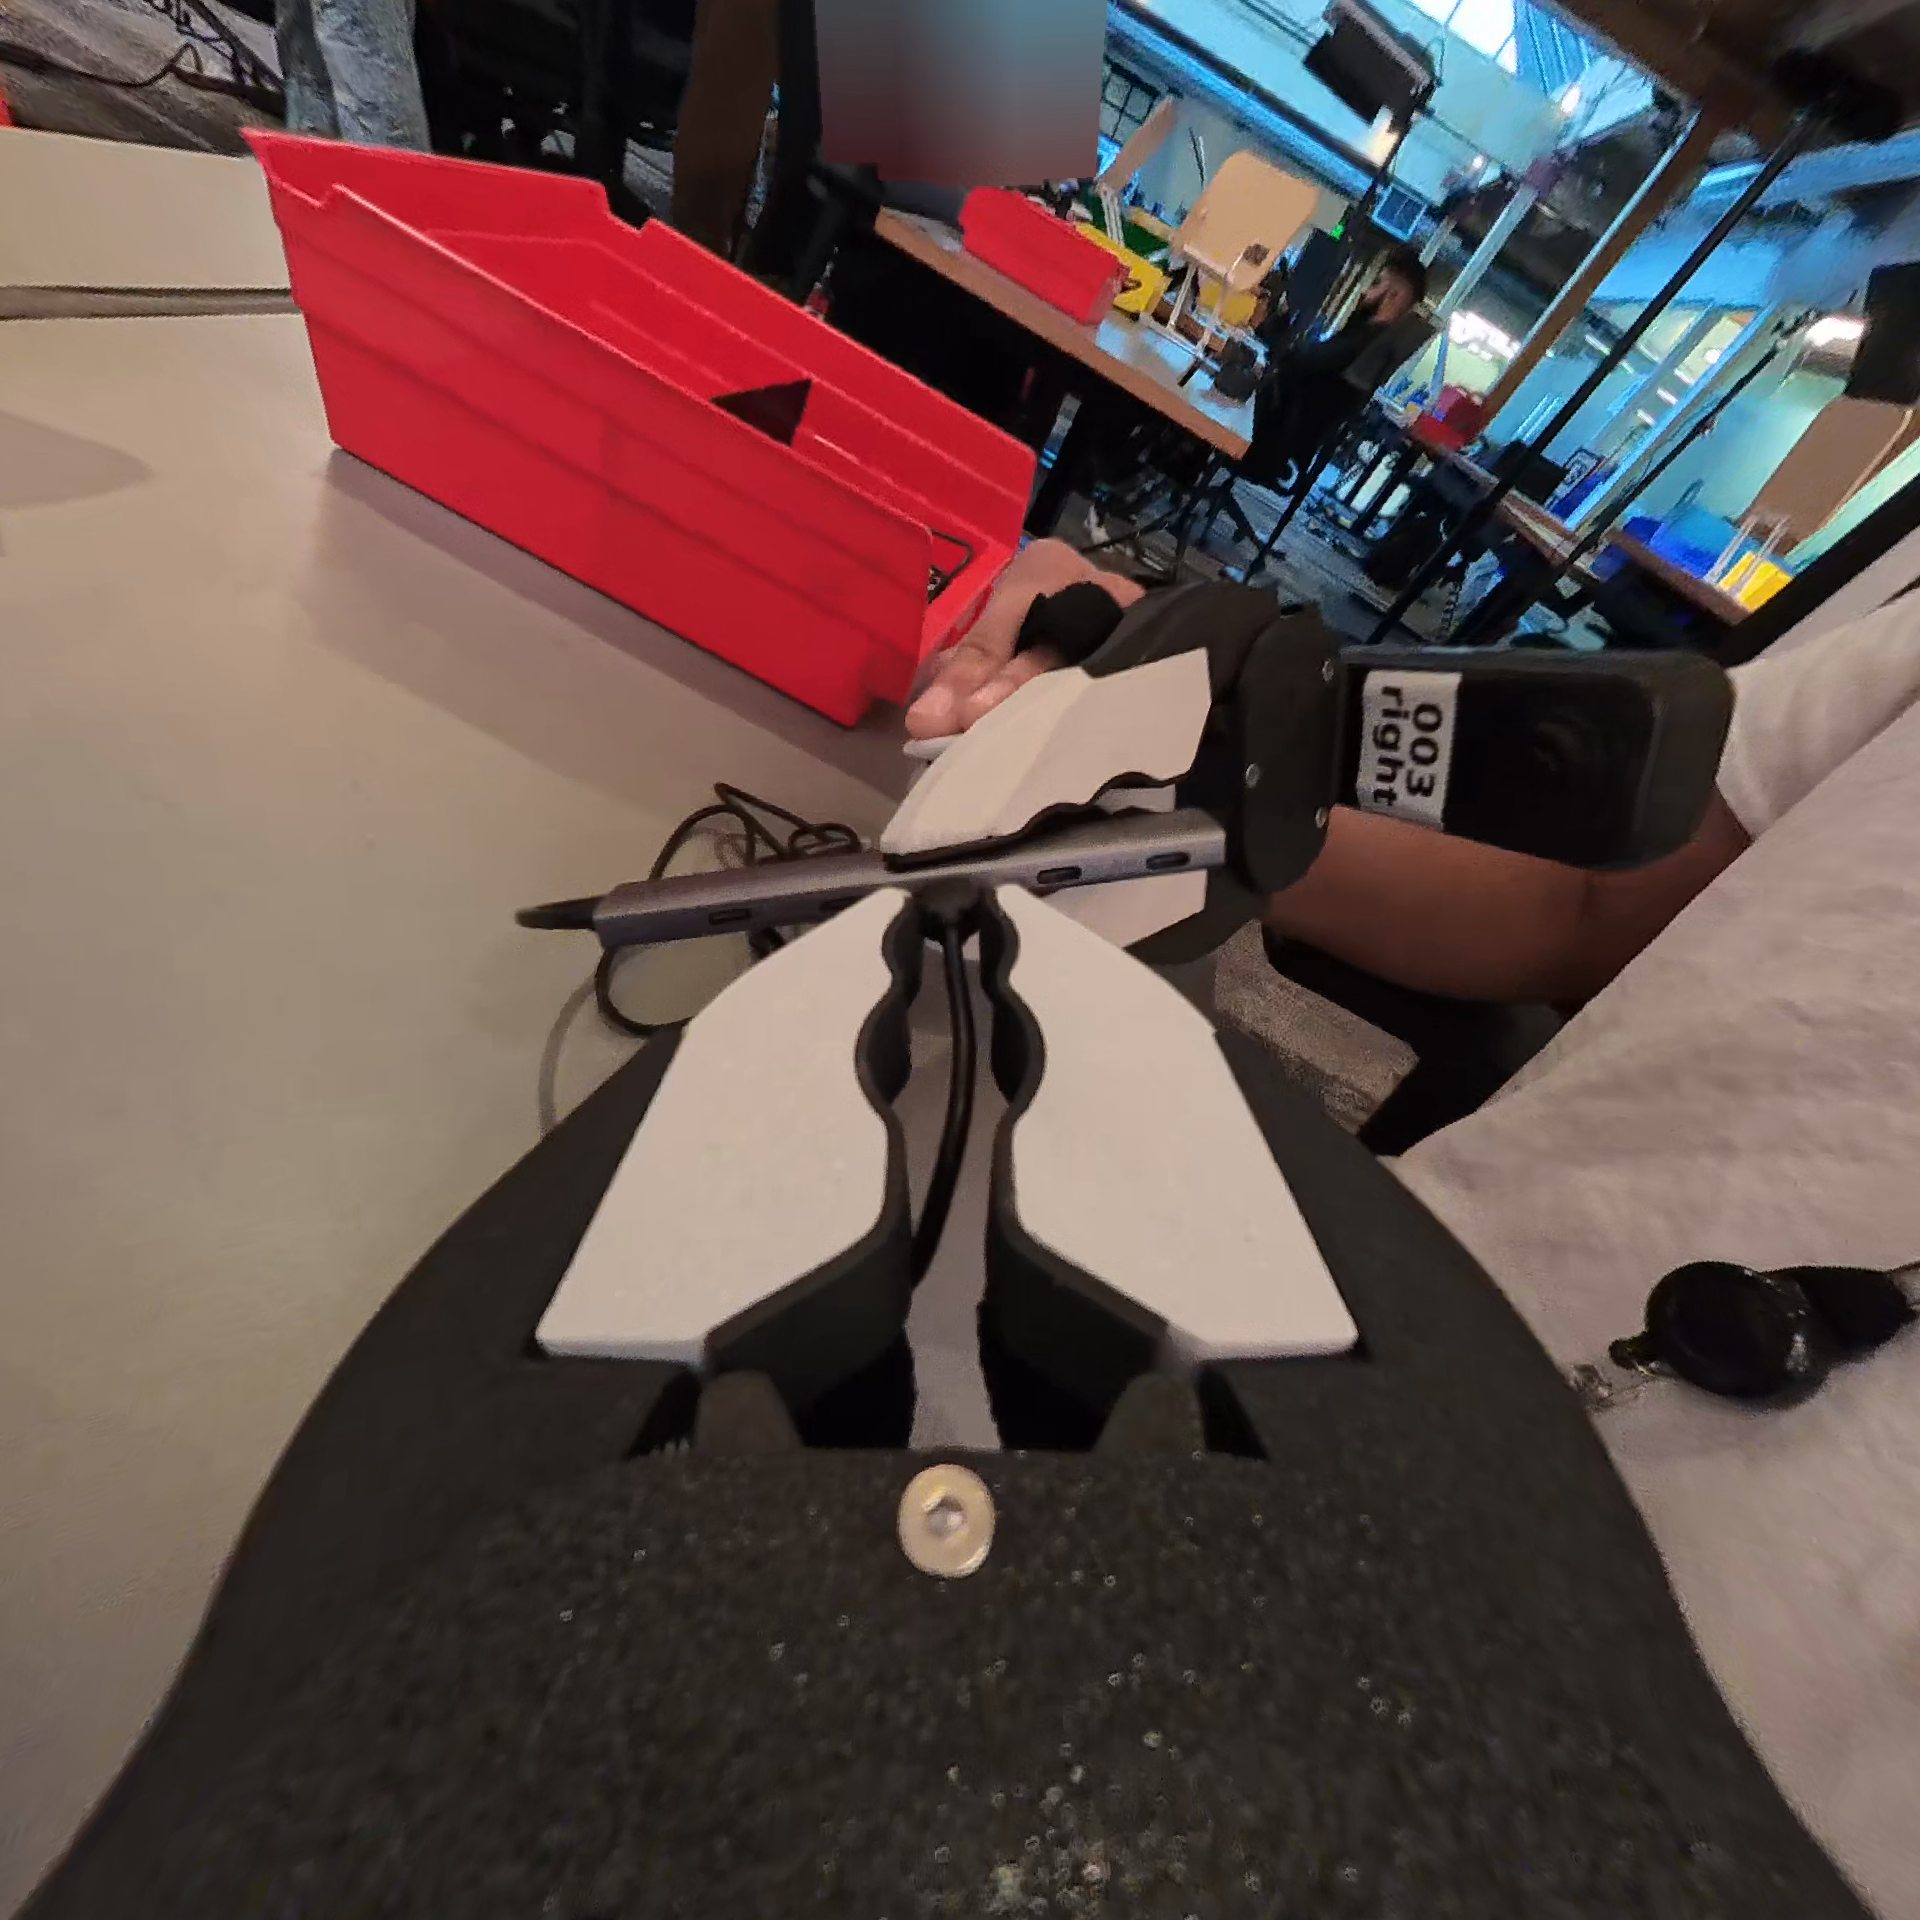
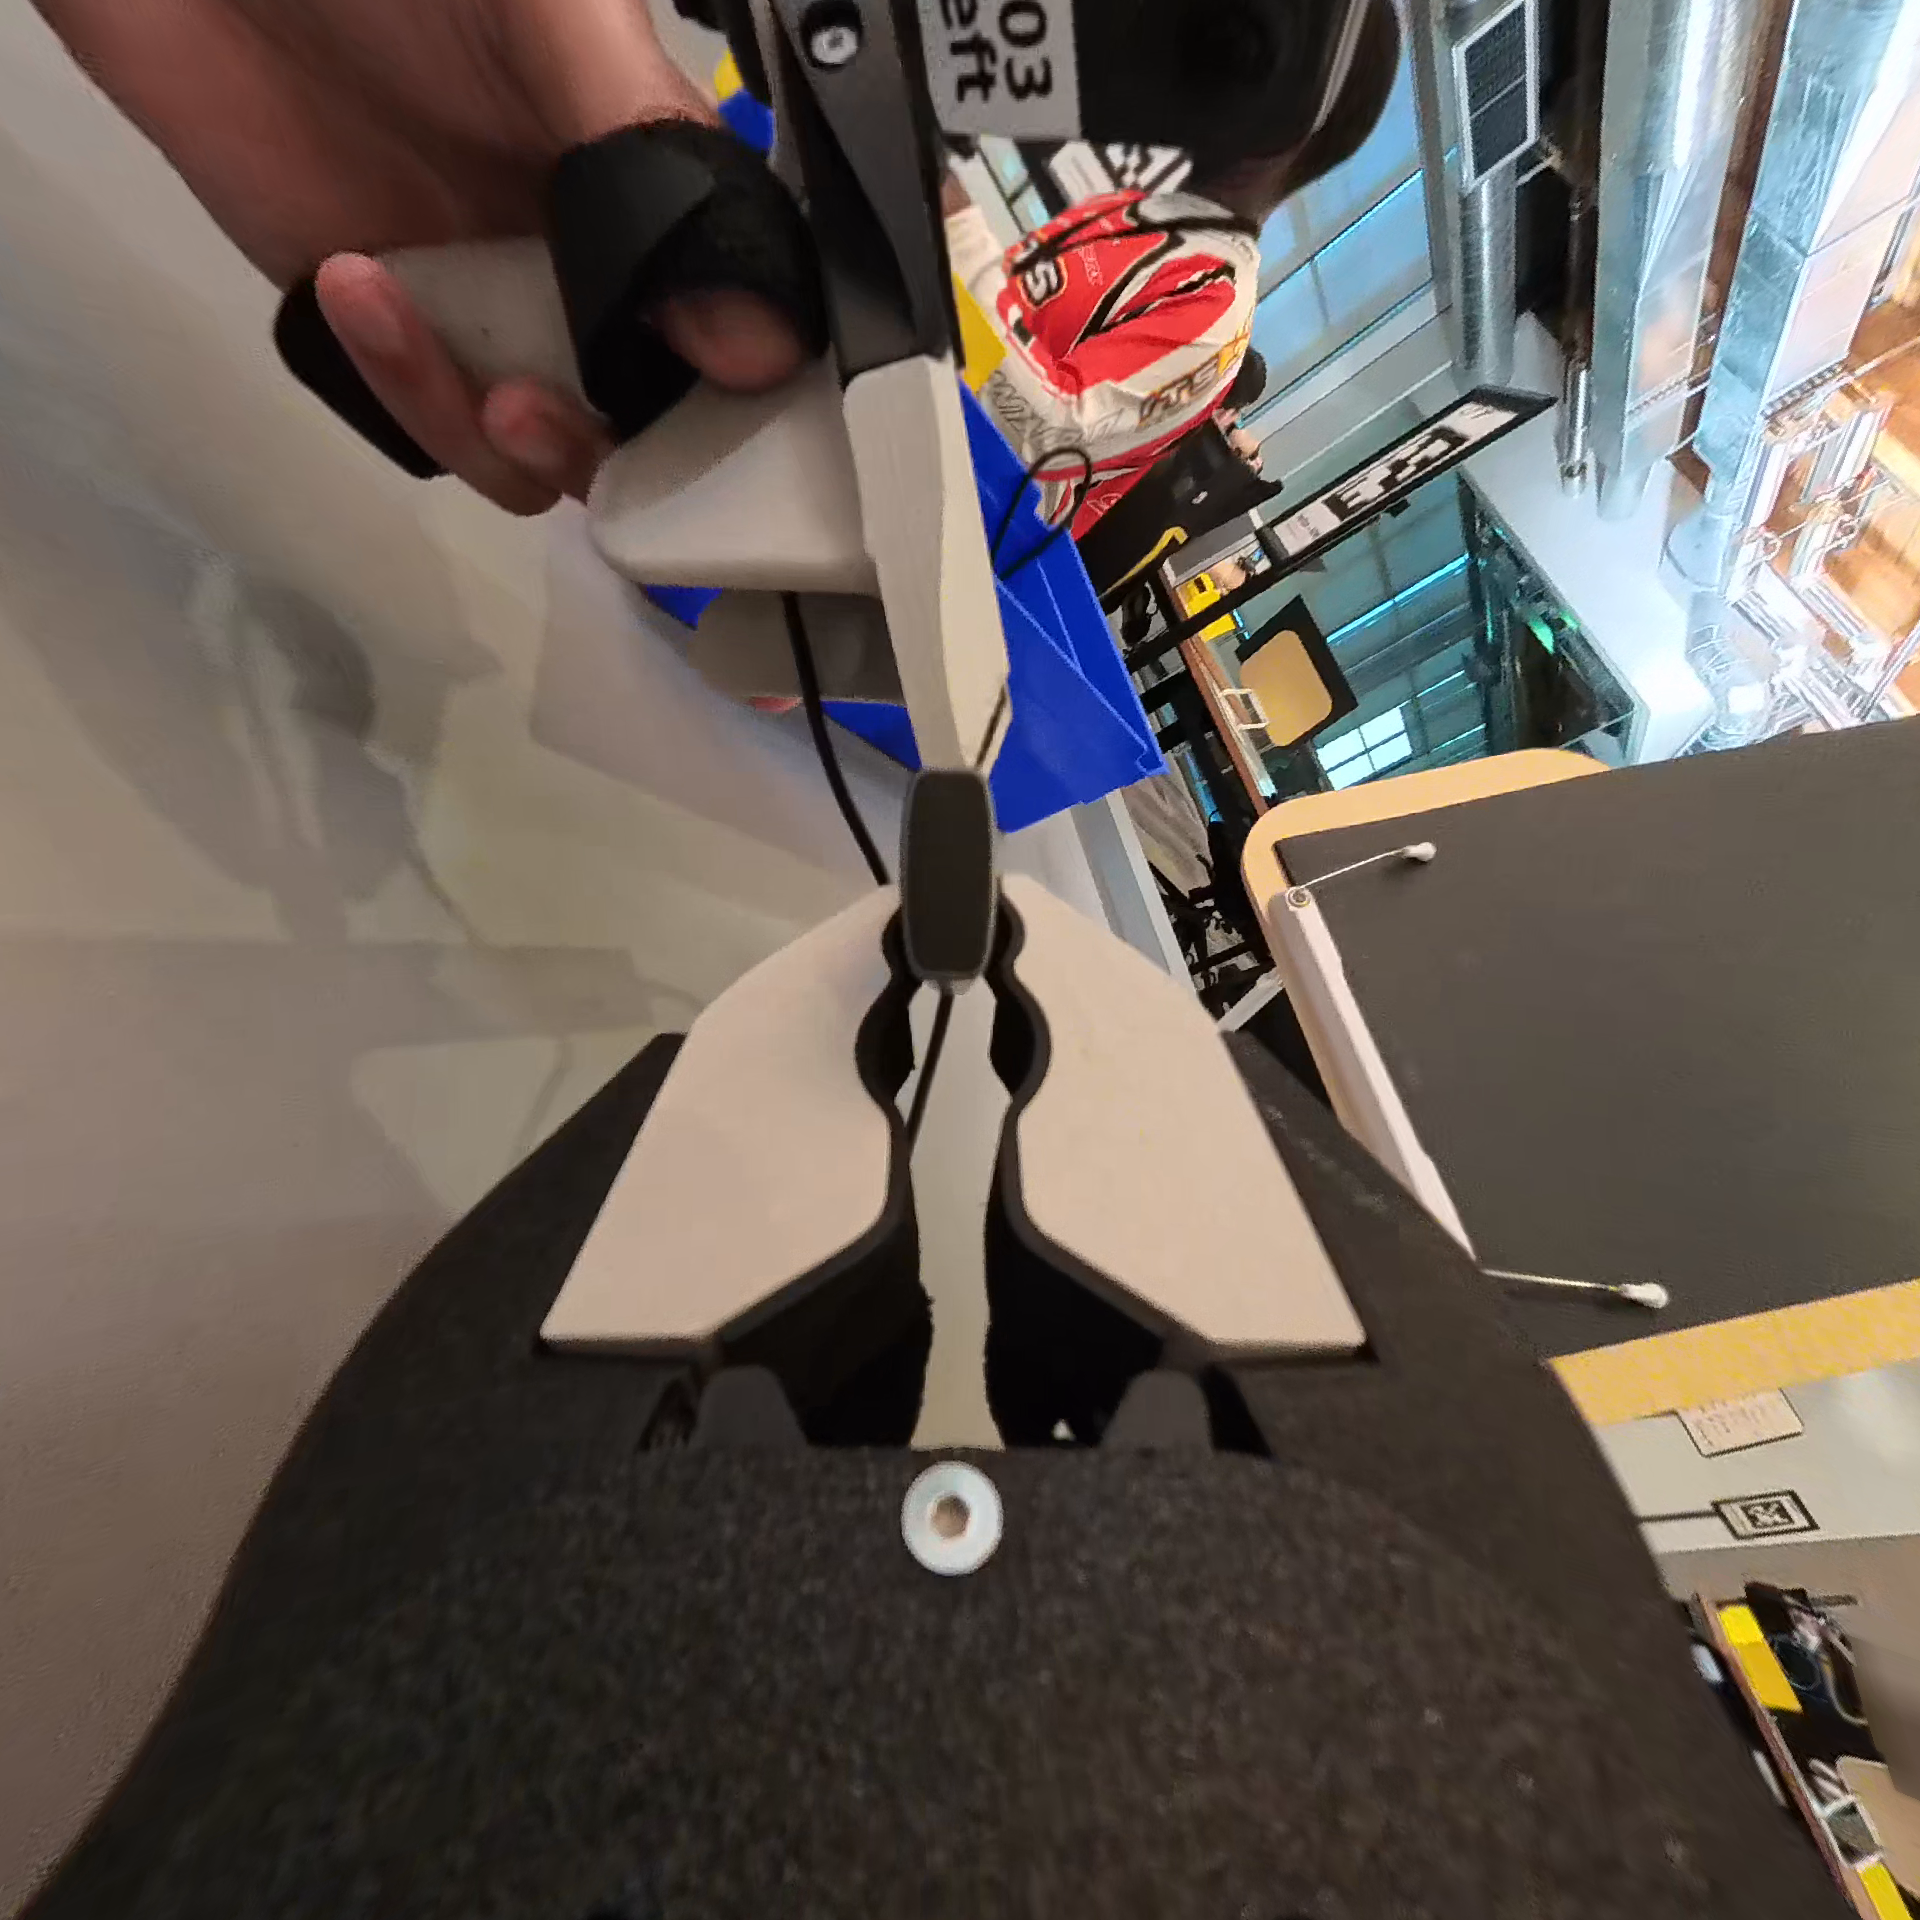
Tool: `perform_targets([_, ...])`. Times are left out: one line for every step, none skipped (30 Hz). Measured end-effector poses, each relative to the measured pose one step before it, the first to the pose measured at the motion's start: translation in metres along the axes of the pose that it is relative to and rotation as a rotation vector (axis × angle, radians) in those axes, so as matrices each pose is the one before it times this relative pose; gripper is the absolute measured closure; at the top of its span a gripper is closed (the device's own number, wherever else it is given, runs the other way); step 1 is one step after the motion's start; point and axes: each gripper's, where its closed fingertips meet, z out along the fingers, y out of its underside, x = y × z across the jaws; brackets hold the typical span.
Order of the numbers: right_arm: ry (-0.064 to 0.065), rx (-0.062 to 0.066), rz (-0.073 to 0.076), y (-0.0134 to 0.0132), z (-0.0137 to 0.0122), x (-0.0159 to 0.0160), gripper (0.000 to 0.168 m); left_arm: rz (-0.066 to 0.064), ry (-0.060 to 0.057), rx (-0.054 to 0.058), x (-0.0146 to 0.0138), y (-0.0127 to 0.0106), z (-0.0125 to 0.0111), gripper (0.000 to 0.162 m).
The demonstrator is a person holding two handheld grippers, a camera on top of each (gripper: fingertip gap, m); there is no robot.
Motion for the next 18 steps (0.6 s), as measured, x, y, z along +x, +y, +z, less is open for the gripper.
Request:
perform_targets([0.0002,0.0041,-0.0034,-0.00168,-0.00066,0.00074,0.157,0.0062,0.0009,-0.0052,0.00108,-0.00071,-0.00086,0.152])
perform_targets([-0.0034,-0.0065,-0.0046,-0.00007,-0.00009,0.00028,0.157,0.0065,-0.0025,-0.0074,0.00020,0.00069,-0.00035,0.152])
perform_targets([-0.0080,-0.0023,-0.0041,-0.00011,-0.00007,-0.00127,0.157,0.0038,0.0006,-0.0095,0.00010,0.00179,-0.00058,0.152])
perform_targets([-0.0049,-0.0068,-0.0034,0.00065,0.00052,-0.00175,0.157,-0.0012,-0.0012,-0.0079,-0.00047,0.00196,-0.00053,0.152])
perform_targets([-0.0038,-0.0087,-0.0101,0.00097,0.00059,-0.00150,0.157,-0.0041,-0.0017,-0.0077,-0.00078,0.00221,-0.00020,0.152])
perform_targets([-0.0051,-0.0090,-0.0098,0.00087,0.00057,-0.00176,0.157,-0.0012,-0.0022,-0.0056,-0.00052,0.00170,-0.00035,0.152])
perform_targets([0.0024,-0.0049,0.0009,0.00006,0.00016,-0.00029,0.157,-0.0004,-0.0014,0.0017,-0.00005,0.00033,-0.00047,0.152])
perform_targets([-0.0016,0.0033,0.0023,-0.00024,-0.00035,-0.00013,0.157,0.0015,-0.0005,0.0015,0.00050,0.00005,-0.00050,0.152])
perform_targets([-0.0043,-0.0017,0.0096,0.00022,-0.00068,0.00012,0.157,0.0038,-0.0033,0.0031,0.00033,-0.00040,-0.00141,0.152])
perform_targets([0.0101,-0.0152,0.0009,0.00304,-0.00143,0.00242,0.158,-0.0039,-0.0020,0.0129,-0.00065,-0.00191,-0.00374,0.155])
perform_targets([0.0044,0.0103,-0.0012,0.00170,-0.00215,0.00325,0.157,-0.0130,0.0084,0.0165,0.00009,-0.00234,-0.00388,0.161])
perform_targets([-0.0197,-0.0052,0.0253,-0.00138,-0.00003,0.00001,0.158,0.0122,0.0005,-0.0018,0.00209,0.00040,-0.00052,0.160])
perform_targets([-0.0131,-0.0231,0.0003,-0.00056,0.00078,0.00022,0.157,0.0560,-0.0350,-0.0083,0.00065,-0.00076,-0.00055,0.160])
perform_targets([0.0043,0.0072,-0.0096,-0.00199,-0.00075,0.00305,0.157,0.0445,-0.0246,-0.0133,0.00123,-0.00374,-0.00105,0.160])
perform_targets([0.0046,0.0315,0.0265,-0.00333,-0.00145,0.00331,0.158,0.0163,-0.0025,-0.0071,0.00154,-0.00530,-0.00094,0.160])
perform_targets([0.0001,0.0097,0.0140,-0.00089,-0.00028,0.00050,0.157,0.0027,-0.0023,-0.0097,-0.00046,-0.00191,-0.00017,0.160])
perform_targets([0.0043,-0.0122,-0.0297,0.00141,-0.00007,-0.00099,0.157,-0.0214,0.0057,-0.0068,-0.00062,0.00155,0.00054,0.160])
perform_targets([-0.0003,-0.0009,-0.0165,-0.00008,-0.00196,-0.00034,0.157,-0.0434,0.0278,0.0051,0.00243,0.00297,0.00064,0.160])
